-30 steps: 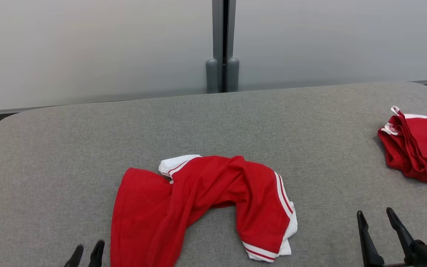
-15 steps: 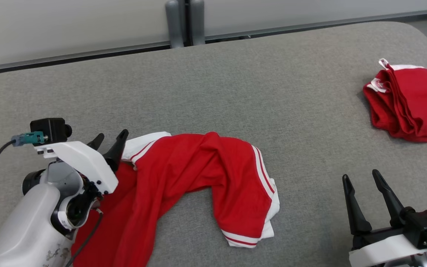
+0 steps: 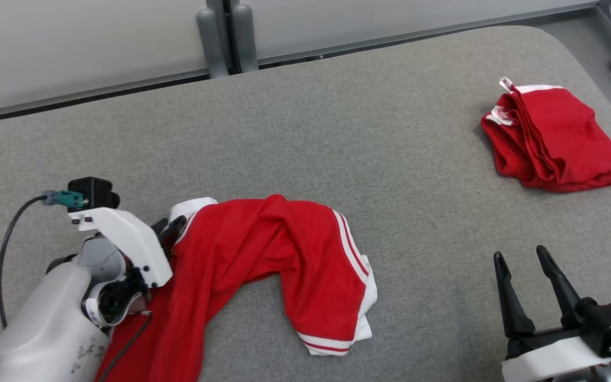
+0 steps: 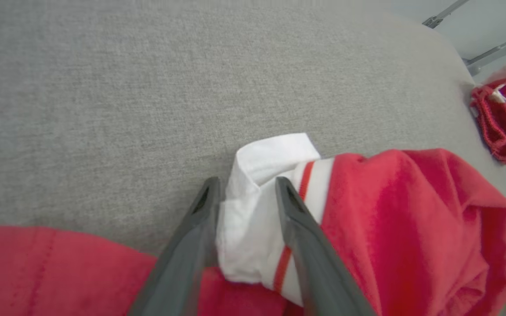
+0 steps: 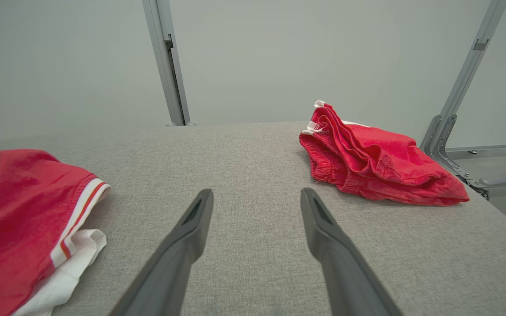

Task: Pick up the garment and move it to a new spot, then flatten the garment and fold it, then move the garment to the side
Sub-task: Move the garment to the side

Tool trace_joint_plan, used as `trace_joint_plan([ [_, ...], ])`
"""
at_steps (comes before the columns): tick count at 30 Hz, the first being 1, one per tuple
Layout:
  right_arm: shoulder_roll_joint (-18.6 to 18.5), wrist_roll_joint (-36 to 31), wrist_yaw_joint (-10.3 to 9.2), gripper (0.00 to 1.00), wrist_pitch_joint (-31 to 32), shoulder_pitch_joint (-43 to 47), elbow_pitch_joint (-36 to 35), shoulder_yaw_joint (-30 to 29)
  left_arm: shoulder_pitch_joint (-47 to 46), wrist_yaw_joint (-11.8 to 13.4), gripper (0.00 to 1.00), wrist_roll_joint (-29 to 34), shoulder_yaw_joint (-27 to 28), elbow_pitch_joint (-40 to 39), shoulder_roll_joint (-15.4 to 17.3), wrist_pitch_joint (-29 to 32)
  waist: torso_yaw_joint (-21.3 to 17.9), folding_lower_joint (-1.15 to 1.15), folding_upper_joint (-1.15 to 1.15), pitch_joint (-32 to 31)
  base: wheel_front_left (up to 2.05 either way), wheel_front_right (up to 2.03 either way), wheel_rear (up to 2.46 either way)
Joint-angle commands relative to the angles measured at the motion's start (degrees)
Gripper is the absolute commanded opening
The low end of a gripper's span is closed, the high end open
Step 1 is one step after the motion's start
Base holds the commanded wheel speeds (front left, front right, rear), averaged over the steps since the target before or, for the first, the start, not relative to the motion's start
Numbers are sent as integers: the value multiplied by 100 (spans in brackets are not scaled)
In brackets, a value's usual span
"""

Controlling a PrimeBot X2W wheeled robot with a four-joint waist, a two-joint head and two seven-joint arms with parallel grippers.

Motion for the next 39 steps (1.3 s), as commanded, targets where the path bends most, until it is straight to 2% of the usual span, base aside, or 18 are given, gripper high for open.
trace_joint_plan([
  [1,-27,-20,-2,100,-28,47,19,-33,-107,-93,0,20,-27,5,-47,-93,52,0,0,-62,0,0,0],
  [5,-28,-51,-2,100,-28,107,57,-58,-138,-283,0,118,-54,-77,-231,-518,118,0,0,-217,0,0,0],
  [10,-28,-95,-2,100,-28,223,65,-90,173,-334,0,437,-153,-707,-504,-1438,144,0,0,-446,0,0,0],
  [12,-28,-111,-2,100,-28,270,62,-129,383,-265,0,411,-216,-1028,-633,-1553,177,0,0,-527,0,0,0],
  [16,-26,-125,-2,100,-28,297,50,-145,539,6,0,642,-258,-1327,-515,-1668,206,0,0,-571,0,0,0],
  [20,-32,-144,-2,100,-28,314,39,-177,669,-87,0,538,-349,-1785,-618,-1603,186,0,0,-615,0,0,0],
  [27,-28,-42,-2,100,-28,320,48,-115,907,-17,0,697,-880,-2445,-846,-1324,32,0,0,-633,0,0,0],
  [33,-28,46,-2,100,-28,208,23,-109,928,-289,0,906,-1759,-2617,-1240,-919,-149,0,0,-405,0,0,0],
  [34,-28,46,-2,100,-28,208,23,-109,928,-289,0,906,-1759,-2617,-1240,-919,-149,0,0,-405,0,0,0],
  [39,-28,201,-2,100,-28,67,49,-23,654,-592,0,968,-2446,-2322,-1601,-920,-374,0,0,-128,0,0,0],
])
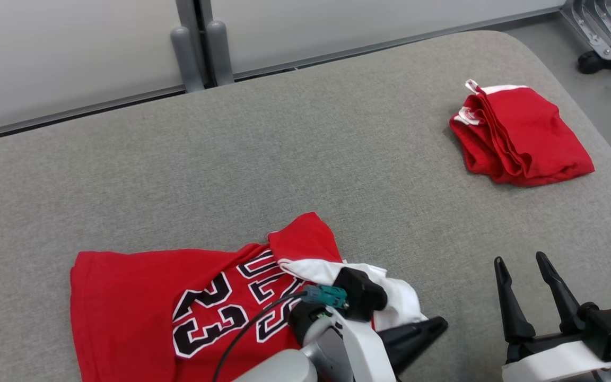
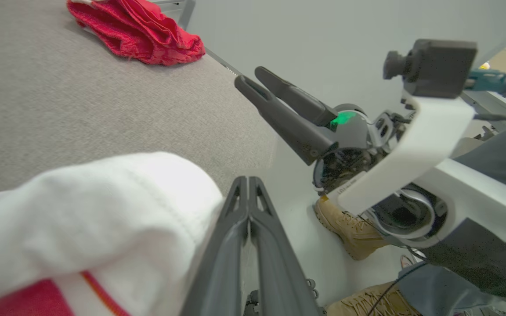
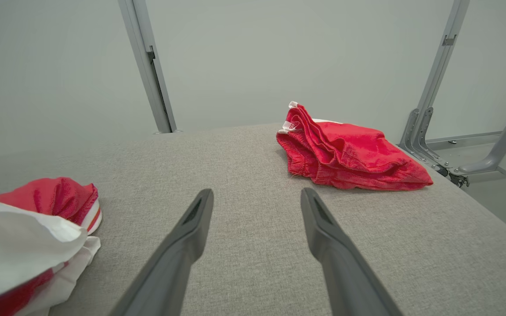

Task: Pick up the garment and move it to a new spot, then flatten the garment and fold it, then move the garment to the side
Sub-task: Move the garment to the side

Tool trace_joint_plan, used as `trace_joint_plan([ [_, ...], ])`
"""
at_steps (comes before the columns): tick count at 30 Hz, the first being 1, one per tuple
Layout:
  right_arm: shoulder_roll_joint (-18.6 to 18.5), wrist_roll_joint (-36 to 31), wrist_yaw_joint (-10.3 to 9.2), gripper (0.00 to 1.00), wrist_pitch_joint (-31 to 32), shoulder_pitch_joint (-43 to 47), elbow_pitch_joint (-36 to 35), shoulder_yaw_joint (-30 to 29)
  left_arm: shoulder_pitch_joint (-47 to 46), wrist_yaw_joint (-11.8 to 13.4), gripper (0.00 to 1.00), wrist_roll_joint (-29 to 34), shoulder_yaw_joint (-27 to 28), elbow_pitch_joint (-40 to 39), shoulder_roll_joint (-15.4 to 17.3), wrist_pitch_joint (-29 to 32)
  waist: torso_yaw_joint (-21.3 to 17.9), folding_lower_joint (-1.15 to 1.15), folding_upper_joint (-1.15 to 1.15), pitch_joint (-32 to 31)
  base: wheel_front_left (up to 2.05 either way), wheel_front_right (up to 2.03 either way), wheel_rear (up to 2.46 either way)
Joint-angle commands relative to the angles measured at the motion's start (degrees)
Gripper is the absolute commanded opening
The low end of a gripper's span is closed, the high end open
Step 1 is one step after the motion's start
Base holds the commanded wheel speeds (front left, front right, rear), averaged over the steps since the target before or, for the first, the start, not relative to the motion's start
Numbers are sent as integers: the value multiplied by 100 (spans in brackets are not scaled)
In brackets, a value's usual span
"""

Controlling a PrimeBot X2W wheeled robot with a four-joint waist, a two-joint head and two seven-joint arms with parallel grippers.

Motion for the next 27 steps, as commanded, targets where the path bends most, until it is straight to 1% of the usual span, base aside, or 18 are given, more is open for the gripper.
trace_joint_plan([
  [1,-31,49,-2,100,-28,-59,23,-17,-86,-51,0,-60,-115,39,-16,-37,-150,0,0,149,0,0,0],
  [2,-30,91,-2,100,-28,-95,38,-37,-128,-96,0,-269,-388,110,-88,-173,-242,0,0,237,0,0,0],
  [4,-29,137,-2,100,-28,-113,59,-50,-190,-100,0,-585,-780,44,-138,-359,-331,0,0,316,0,0,0],
  [6,-29,132,-2,100,-28,-133,76,-65,-234,-90,0,-851,-1068,145,-122,-668,-398,0,0,384,0,0,0],
  [8,-29,155,-2,100,-28,-145,89,-61,-349,-92,0,-991,-1406,235,-147,-947,-450,0,0,425,0,0,0],
  [10,-29,160,-2,100,-28,-160,107,-71,-442,-93,0,-1065,-1597,375,-151,-1223,-469,0,0,439,0,0,0],
  [11,-29,155,-2,100,-28,-159,113,-81,-461,-93,37,-1074,-1658,453,-149,-1294,-468,0,0,435,0,0,0],
  [12,-29,143,-2,100,-28,-155,125,-89,-487,-93,93,-1101,-1700,461,-152,-1349,-459,0,0,426,0,0,0],
  [13,-28,121,-2,100,-28,-158,144,-85,-517,-94,100,-1119,-1721,428,-161,-1378,-444,0,0,414,0,0,0],
  [15,-29,95,-2,100,-28,-180,172,-82,-502,-94,100,-1248,-1743,196,-166,-1285,-407,0,0,368,0,0,0],
  [19,-29,28,-2,100,-28,-129,194,-125,-362,-94,100,-1831,-1741,-462,-145,-985,-270,0,0,213,0,0,0],
  [20,-29,-5,-2,100,-28,-107,192,-138,-411,-95,100,-1946,-1741,-608,-138,-994,-227,0,0,169,0,0,0],
  [22,-30,-48,-2,100,-28,-54,189,-154,-554,-94,100,-2026,-1721,-738,83,-1150,-154,0,0,69,0,0,0],
  [24,-32,-71,-2,100,-28,-13,185,-185,-691,-88,100,-1826,-1514,-563,407,-1422,-95,0,0,-40,0,0,0],
  [26,-29,-92,-2,100,-28,10,171,-198,-751,102,100,-1667,-1355,-337,668,-1574,-42,0,0,-137,0,0,0],
  [27,-31,-104,-2,100,-28,30,164,-196,-767,256,100,-1643,-1225,-214,793,-1634,-16,0,0,-169,0,0,0],
])
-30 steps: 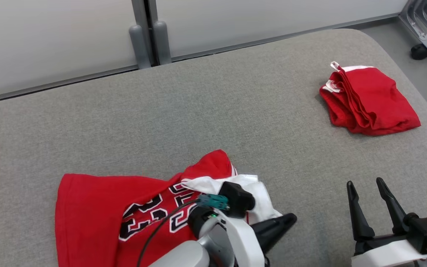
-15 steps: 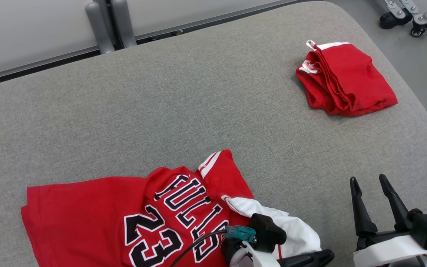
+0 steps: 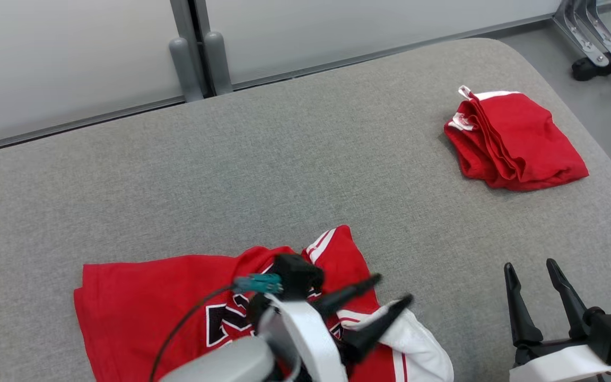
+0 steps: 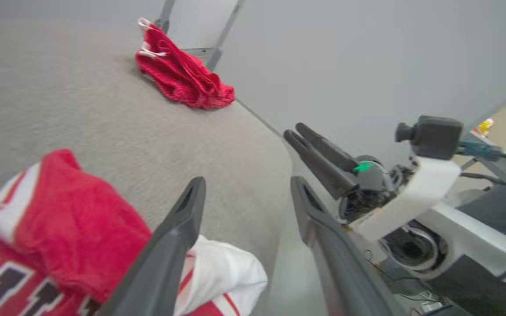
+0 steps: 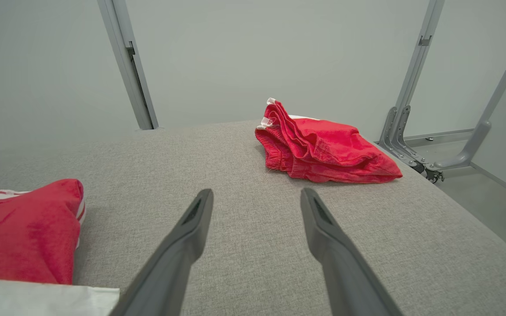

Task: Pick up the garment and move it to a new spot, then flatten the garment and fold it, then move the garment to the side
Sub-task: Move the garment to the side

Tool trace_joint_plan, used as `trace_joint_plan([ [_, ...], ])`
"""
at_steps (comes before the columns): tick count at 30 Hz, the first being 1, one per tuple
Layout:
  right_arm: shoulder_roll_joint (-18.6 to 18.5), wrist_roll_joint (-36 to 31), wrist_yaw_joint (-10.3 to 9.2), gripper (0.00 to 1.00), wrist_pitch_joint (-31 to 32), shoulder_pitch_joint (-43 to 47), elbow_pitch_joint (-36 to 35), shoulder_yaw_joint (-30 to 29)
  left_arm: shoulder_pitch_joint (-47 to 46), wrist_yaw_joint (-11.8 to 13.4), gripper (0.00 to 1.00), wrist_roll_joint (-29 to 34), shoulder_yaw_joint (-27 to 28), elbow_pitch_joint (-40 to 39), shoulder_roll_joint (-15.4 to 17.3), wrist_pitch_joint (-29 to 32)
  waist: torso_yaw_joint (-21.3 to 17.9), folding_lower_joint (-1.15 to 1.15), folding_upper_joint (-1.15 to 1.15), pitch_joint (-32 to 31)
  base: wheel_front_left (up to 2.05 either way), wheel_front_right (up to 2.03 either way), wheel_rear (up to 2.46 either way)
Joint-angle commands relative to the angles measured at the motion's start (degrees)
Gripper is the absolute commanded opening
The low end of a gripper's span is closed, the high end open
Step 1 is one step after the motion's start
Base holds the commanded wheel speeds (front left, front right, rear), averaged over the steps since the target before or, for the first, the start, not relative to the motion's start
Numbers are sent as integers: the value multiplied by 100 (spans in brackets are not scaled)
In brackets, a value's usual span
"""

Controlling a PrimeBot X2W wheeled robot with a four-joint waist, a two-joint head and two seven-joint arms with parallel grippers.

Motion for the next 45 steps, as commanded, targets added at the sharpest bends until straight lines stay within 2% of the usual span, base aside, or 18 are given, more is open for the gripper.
trace_joint_plan([
  [1,-30,-12,-2,100,-28,44,-14,-11,-62,195,100,22,142,127,123,-45,97,0,0,-96,0,0,0],
  [4,-28,-36,-2,100,-28,97,-32,26,-258,582,100,217,195,583,609,159,155,0,0,-115,0,0,0],
  [7,-29,-61,-2,100,-28,81,-40,52,-433,621,100,241,143,934,797,475,202,0,0,-59,0,0,0],
  [10,-30,-60,-2,100,-28,27,-51,72,-597,543,100,342,-32,1284,892,832,212,0,0,8,0,0,0],
  [16,-29,-73,-2,100,-28,-41,-48,110,-742,344,100,392,-250,1805,743,1421,179,0,0,94,0,0,0],
  [17,-29,-72,-2,100,-28,-52,-44,116,-715,284,83,355,-267,1897,691,1462,164,0,0,110,0,0,0],
  [18,-29,-69,-2,100,-28,-65,-40,126,-718,239,0,382,-289,2005,665,1489,145,0,0,123,0,0,0],
  [20,-30,-40,-2,100,-28,-78,-34,120,-735,292,0,426,-222,2199,619,1314,111,0,0,146,0,0,0],
  [24,-28,-6,-2,100,-28,-49,-48,86,-978,656,0,693,17,2604,569,621,79,0,0,199,0,0,0],
  [27,-29,12,-2,100,-28,-90,-52,92,-1210,834,0,882,149,2876,530,163,60,0,0,267,0,0,0],
  [34,-30,23,-2,100,-28,-226,-30,153,-1983,814,0,1135,420,3651,518,-532,-17,0,0,429,0,0,0],
  [38,-29,26,-2,100,-28,-246,8,204,-2146,581,2,1084,455,4163,381,-635,-77,0,0,452,0,0,0],
  [39,-29,27,-2,100,-28,-245,21,214,-2140,516,22,1047,460,4280,343,-625,-93,0,0,443,0,0,0],
  [40,-30,39,-2,100,-28,-241,34,206,-2116,448,49,1031,456,4378,307,-621,-108,0,0,432,0,0,0],
  [41,-30,46,-2,100,-28,-234,43,196,-2070,410,100,968,499,4472,265,-644,-120,0,0,413,0,0,0],
  [45,-30,54,-2,100,-28,-114,59,142,-1819,443,100,812,712,4614,210,-880,-146,0,0,245,0,0,0],
])
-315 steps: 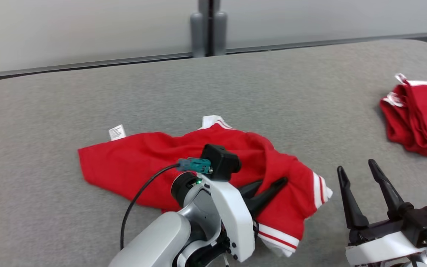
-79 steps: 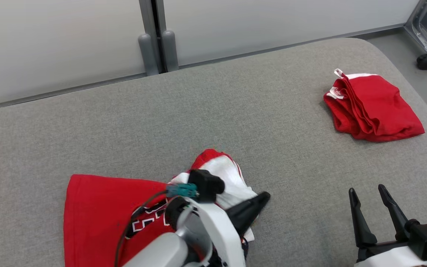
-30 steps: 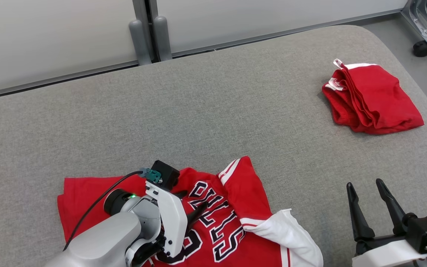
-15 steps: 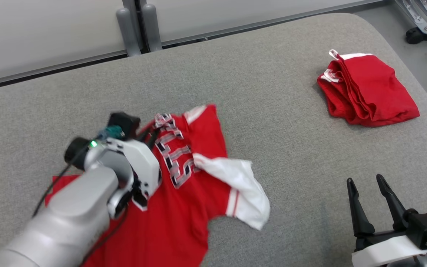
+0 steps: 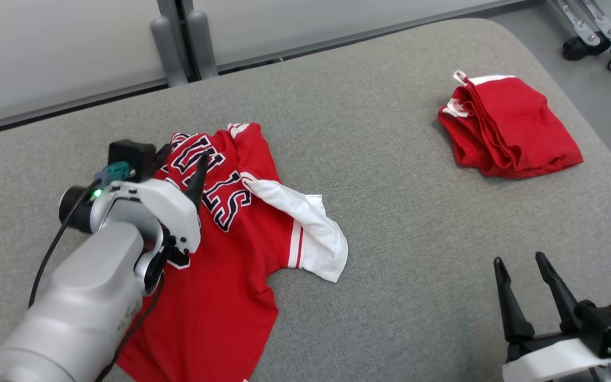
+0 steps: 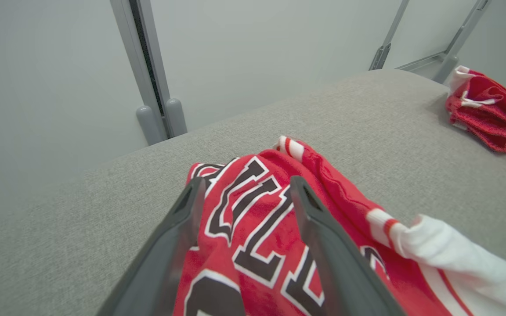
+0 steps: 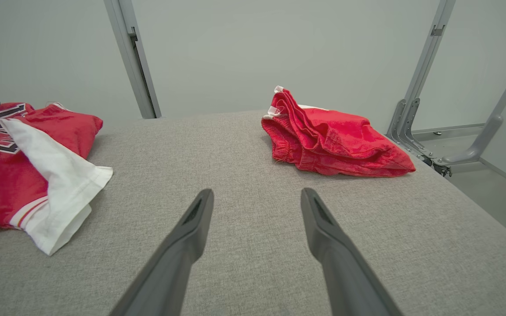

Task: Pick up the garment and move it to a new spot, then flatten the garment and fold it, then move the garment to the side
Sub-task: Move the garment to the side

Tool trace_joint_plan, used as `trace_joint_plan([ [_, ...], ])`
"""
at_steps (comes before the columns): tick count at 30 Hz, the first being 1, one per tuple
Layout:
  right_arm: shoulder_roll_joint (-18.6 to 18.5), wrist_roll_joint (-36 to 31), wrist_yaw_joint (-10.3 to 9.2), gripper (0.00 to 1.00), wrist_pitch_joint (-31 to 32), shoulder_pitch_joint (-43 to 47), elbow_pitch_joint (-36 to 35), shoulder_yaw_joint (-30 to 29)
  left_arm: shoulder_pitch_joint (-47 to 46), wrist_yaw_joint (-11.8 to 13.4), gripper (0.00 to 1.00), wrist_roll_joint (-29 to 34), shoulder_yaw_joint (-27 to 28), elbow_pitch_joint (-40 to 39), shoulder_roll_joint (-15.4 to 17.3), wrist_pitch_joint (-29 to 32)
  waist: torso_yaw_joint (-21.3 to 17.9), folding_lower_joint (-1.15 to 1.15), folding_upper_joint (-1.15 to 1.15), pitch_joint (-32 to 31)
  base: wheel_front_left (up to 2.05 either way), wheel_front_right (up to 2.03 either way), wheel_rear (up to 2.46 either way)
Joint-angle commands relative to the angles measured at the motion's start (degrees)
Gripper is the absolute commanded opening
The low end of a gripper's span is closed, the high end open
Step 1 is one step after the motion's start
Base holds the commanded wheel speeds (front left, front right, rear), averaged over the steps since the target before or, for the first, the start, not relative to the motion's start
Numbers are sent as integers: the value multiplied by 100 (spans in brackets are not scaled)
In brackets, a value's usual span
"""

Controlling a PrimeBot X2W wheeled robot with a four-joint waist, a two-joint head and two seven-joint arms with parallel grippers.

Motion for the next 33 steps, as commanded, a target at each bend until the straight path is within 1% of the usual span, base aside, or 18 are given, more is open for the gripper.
trace_joint_plan([
  [1,-31,24,-2,100,-28,104,-5,-81,230,93,100,-113,182,-29,39,-117,-5,0,0,-146,0,0,0],
  [3,-29,-22,-2,100,-28,176,-51,-164,488,217,100,-179,470,-222,96,-192,35,0,0,-273,0,0,0],
  [4,-27,-48,-2,100,-28,221,-70,-202,566,345,100,-115,791,-489,186,-198,68,0,0,-345,0,0,0],
  [6,-31,-115,-2,100,-28,325,-117,-311,1056,630,100,175,1419,-1162,335,-197,173,0,0,-490,0,0,0],
  [9,-27,-268,-2,100,-28,478,-176,-438,2156,1048,100,851,2425,-2421,398,-188,362,0,0,-752,0,0,0],
  [10,-44,-306,-2,100,-28,513,-193,-461,2557,1158,100,1075,2739,-2831,375,-189,421,0,0,-832,0,0,0],
  [11,-44,-306,-2,100,-28,513,-193,-461,2557,1158,100,1075,2739,-2831,375,-189,421,0,0,-832,0,0,0],
  [13,-103,-360,-2,100,-28,592,-199,-494,3375,1344,100,1563,3298,-3581,288,-193,563,0,0,-993,0,0,0],
  [15,-143,-384,-2,100,-28,619,-215,-485,4168,1421,100,1967,3751,-4150,119,-192,701,0,0,-1078,0,0,0],
  [16,-160,-383,-2,100,-28,626,-231,-491,4518,1417,100,2162,3953,-4385,18,-192,780,0,0,-1115,0,0,0],
  [18,-204,-394,-2,100,-28,655,-212,-449,5118,1329,100,2473,4268,-4648,-165,-191,916,0,0,-1179,0,0,0],
  [21,-243,-372,-2,100,-28,688,-161,-413,5749,1037,100,2861,4564,-4774,-454,-191,1121,0,0,-1273,0,0,0],
  [22,-244,-370,-2,100,-28,695,-146,-394,5900,922,100,2976,4644,-4782,-526,-192,1180,0,0,-1299,0,0,0],
  [23,-235,-357,-2,100,-28,701,-98,-379,6197,684,100,3169,4760,-4712,-677,-190,1282,0,0,-1350,0,0,0],
  [28,-182,-355,-2,100,-28,792,15,-415,6517,113,100,3592,5085,-4639,-899,-191,1500,0,0,-1470,0,0,0],
  [31,-141,-359,-2,100,-28,823,53,-419,6570,-131,100,3781,5290,-4612,-983,-191,1571,0,0,-1509,0,0,0],
  [33,-117,-365,-2,100,-28,823,91,-399,6571,-244,100,3888,5408,-4596,-1038,-191,1593,0,0,-1520,0,0,0],
])
